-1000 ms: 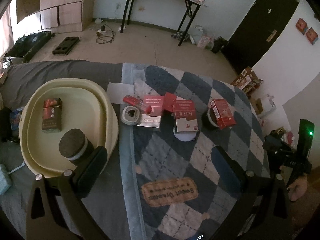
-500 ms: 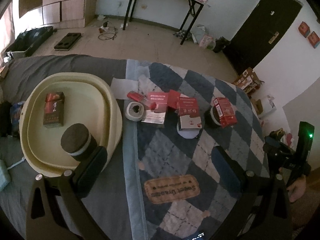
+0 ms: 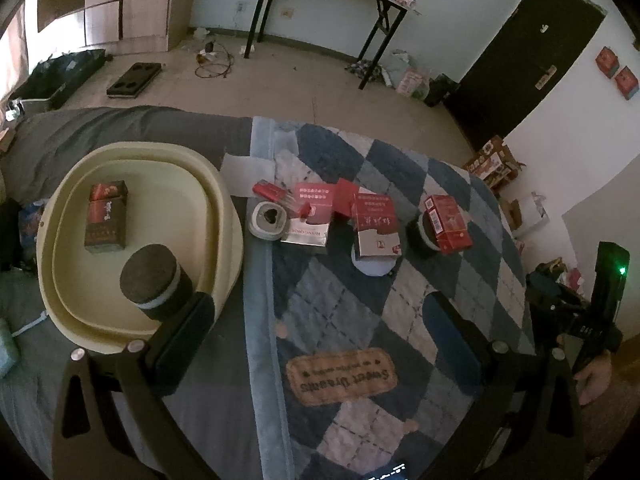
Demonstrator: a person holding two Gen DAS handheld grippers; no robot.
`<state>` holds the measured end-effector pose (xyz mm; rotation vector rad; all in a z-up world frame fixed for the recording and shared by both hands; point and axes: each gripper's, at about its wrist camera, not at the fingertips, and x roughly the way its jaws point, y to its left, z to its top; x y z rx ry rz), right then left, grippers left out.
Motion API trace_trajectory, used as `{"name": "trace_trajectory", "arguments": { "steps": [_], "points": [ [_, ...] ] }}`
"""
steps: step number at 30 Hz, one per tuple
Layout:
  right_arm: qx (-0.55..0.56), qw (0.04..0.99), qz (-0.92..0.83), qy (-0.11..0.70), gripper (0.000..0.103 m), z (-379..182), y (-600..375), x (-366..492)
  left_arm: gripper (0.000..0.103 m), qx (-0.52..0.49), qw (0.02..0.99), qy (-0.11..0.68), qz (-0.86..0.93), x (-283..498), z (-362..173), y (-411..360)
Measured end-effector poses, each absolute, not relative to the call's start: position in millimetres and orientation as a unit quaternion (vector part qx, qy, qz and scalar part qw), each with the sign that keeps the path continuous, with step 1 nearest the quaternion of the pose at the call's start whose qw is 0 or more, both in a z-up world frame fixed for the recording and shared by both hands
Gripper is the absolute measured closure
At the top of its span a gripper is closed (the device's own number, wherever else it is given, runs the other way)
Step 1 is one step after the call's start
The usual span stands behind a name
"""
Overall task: Organize rigid objects
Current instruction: 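Move the left tool toward the white tape roll on the quilt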
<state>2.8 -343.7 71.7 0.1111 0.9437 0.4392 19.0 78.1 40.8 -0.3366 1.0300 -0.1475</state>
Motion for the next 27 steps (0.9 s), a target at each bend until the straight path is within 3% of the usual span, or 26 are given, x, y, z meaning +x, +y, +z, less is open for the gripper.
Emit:
{"name": "trace_trajectory", "arguments": {
  "steps": [27],
  "points": [
    [0.056, 0.864, 0.212, 0.454, 0.0, 66.6, -344.2, 5.7, 0.0, -0.159, 0.853, 0.493, -0.06, 23.0, 32.5, 83.5]
  ]
}}
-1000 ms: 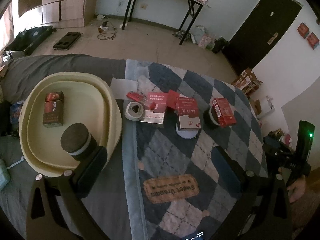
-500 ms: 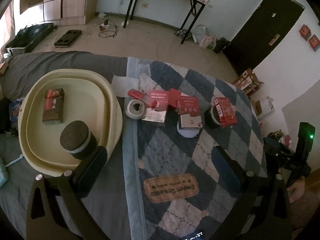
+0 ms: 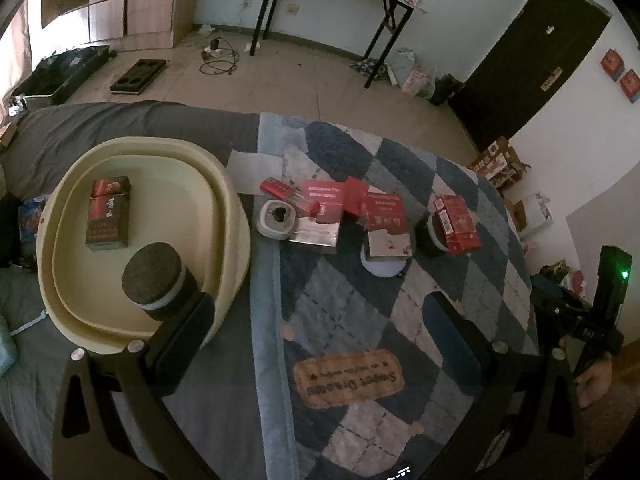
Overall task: Organize rigid objects
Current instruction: 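Move the left tool toward the white tape roll on the quilt, then grasp the white tape roll with the left tool while the right tool grasps the red-and-white cigarette box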
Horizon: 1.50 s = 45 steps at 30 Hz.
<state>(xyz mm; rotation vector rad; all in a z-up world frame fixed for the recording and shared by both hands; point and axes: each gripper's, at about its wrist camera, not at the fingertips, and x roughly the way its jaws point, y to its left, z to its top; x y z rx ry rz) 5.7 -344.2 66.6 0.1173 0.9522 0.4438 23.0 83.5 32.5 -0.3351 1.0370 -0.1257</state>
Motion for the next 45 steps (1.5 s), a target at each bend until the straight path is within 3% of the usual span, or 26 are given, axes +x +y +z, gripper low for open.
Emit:
{"name": "trace_trajectory", "arguments": {
  "steps": [14, 22, 28, 30, 31, 32, 45],
  "points": [
    [0.063, 0.863, 0.206, 0.457, 0.003, 51.3, -344.5, 18.8, 0.0, -0.167, 0.849, 0.499, -0.048, 38.2, 7.0, 116.9],
    [0.081, 0.863, 0.201, 0.456, 0.004, 32.4, -336.4, 45.0, 0.001, -0.093, 0.865, 0.488, -0.07, 84.6, -25.0, 79.0],
    [0.082, 0.874, 0.191, 0.438, 0.005, 26.1, -312.0, 81.3, 0.017, -0.06, 0.865, 0.493, -0.065, 123.4, -52.1, 74.5],
    [0.073, 0.876, 0.19, 0.437, 0.005, 21.3, -304.5, 88.0, 0.034, -0.059, 0.863, 0.497, -0.07, 126.2, -58.9, 75.5],
    [0.064, 0.877, 0.187, 0.438, 0.005, 18.3, -301.0, 91.0, 0.048, -0.048, 0.862, 0.5, -0.07, 127.2, -63.7, 74.9],
    [0.052, 0.877, 0.183, 0.441, 0.007, 14.8, -297.5, 93.7, 0.052, -0.042, 0.859, 0.505, -0.073, 128.0, -67.6, 73.1],
    [0.053, 0.876, 0.188, 0.441, 0.007, -7.4, -294.7, 118.0, 0.049, -0.028, 0.85, 0.521, -0.075, 151.0, -90.5, 74.6]
  ]
}}
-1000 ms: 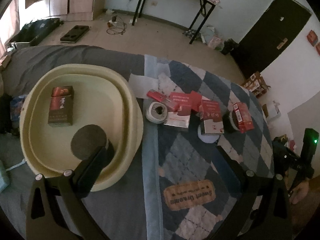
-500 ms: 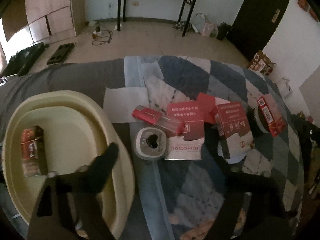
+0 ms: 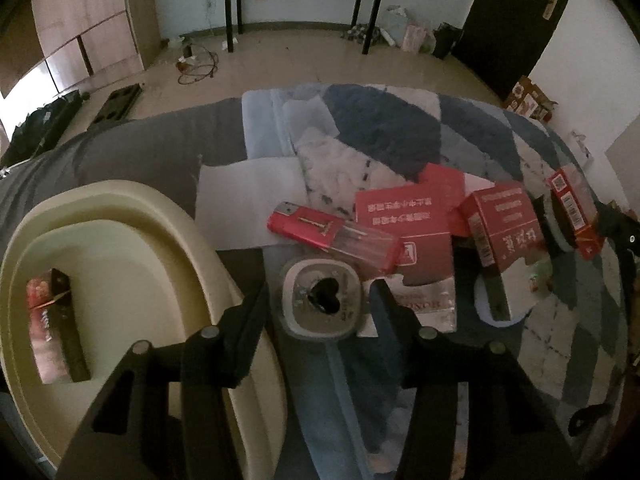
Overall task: Organize rigid objects
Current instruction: 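Grasp the white tape roll with the left tool while the right tool grasps the red-and-white cigarette box, then carry the tape roll with the left tool while the right tool carries the red box into the basin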
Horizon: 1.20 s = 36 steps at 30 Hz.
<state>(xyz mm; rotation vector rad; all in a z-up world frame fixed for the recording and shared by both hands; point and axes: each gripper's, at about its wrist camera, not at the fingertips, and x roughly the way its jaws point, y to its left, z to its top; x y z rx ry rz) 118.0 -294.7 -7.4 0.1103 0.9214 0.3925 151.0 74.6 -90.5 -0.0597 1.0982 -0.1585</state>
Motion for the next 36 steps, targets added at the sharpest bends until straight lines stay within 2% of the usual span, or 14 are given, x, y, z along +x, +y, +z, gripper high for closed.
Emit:
{"name": "trace_trajectory", "arguments": {
  "steps": [8, 10, 12, 14, 17, 28, 36],
  "points": [
    [0.045, 0.872, 0.19, 0.448, 0.007, -14.3, -284.9, 130.0, 0.051, -0.029, 0.851, 0.516, -0.096, 152.6, -96.5, 78.1],
    [0.04, 0.87, 0.188, 0.453, 0.013, -17.9, -281.2, 132.6, 0.053, -0.029, 0.849, 0.519, -0.099, 153.7, -95.8, 79.1],
    [0.034, 0.871, 0.183, 0.455, 0.029, -20.2, -277.9, 134.2, 0.053, -0.024, 0.847, 0.521, -0.099, 153.7, -94.7, 78.0],
    [0.023, 0.87, 0.184, 0.456, 0.038, -22.6, -274.2, 134.8, 0.053, -0.027, 0.846, 0.523, -0.1, 152.1, -93.9, 79.0],
    [0.012, 0.875, 0.187, 0.447, 0.046, -21.3, -274.0, 131.9, 0.053, -0.036, 0.846, 0.522, -0.103, 146.6, -91.9, 79.6],
    [0.015, 0.886, 0.188, 0.424, 0.046, -7.0, -297.3, 113.2, 0.053, -0.043, 0.852, 0.505, -0.128, 128.9, -61.8, 72.1],
    [0.008, 0.889, 0.217, 0.402, 0.046, 31.7, -289.4, 88.6, 0.053, -0.028, 0.875, 0.472, -0.107, 106.6, -22.7, 100.0]
  ]
}}
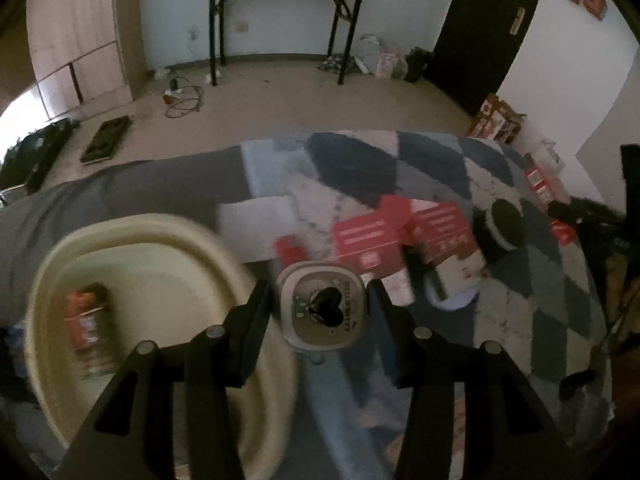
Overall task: Organize rigid objects
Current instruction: 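Carry the tape roll with the left tool while the right tool carries the red box into the basin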
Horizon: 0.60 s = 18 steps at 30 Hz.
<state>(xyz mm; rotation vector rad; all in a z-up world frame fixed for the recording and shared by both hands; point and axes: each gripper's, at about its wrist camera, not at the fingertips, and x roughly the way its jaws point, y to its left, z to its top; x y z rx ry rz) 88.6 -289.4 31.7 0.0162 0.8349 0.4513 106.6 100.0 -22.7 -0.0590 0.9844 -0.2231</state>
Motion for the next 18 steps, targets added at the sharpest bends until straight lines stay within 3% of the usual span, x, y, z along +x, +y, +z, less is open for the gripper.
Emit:
{"name": "trace_trajectory", "arguments": {
  "steps": [8, 18],
  "points": [
    [-0.026, 0.861, 0.324, 0.391, 0.046, 64.3, -191.3, 59.9, 0.053, -0.082, 0.871, 0.484, -0.005, 72.2, -15.2, 202.2],
    [-0.077, 0.786, 0.427, 0.439, 0.046, 40.4, -8.0, 78.0, 0.053, -0.136, 0.836, 0.531, 0.041, 44.0, -69.6, 264.3]
  ]
}}
